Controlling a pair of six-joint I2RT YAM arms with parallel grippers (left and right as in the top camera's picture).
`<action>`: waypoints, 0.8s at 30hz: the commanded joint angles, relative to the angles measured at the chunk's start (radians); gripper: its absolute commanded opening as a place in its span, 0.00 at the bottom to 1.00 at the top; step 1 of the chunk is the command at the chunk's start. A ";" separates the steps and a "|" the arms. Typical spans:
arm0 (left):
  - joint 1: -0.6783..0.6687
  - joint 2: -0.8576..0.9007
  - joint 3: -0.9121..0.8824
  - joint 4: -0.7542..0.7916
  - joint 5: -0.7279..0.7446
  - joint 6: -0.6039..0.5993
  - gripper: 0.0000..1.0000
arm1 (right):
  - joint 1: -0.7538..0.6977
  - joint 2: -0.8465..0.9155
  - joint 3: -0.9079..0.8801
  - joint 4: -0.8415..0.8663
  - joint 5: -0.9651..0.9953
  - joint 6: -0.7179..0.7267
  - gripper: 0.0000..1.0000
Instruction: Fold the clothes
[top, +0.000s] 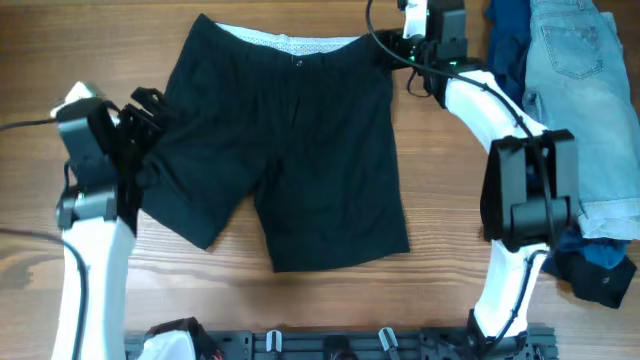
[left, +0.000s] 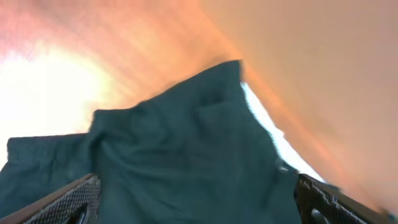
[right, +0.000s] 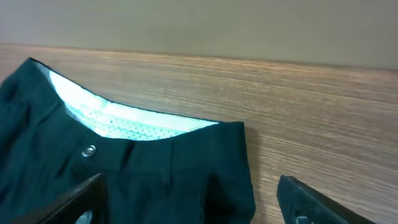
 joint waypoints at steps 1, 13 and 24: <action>-0.058 -0.055 0.001 -0.032 0.011 0.027 1.00 | 0.002 0.064 0.000 0.026 -0.008 0.004 0.83; -0.203 0.030 0.001 -0.060 -0.075 0.026 1.00 | 0.006 0.171 0.000 0.084 -0.012 0.074 0.72; -0.218 0.079 0.001 -0.063 -0.075 0.026 1.00 | 0.021 0.203 0.000 0.033 -0.004 0.083 0.31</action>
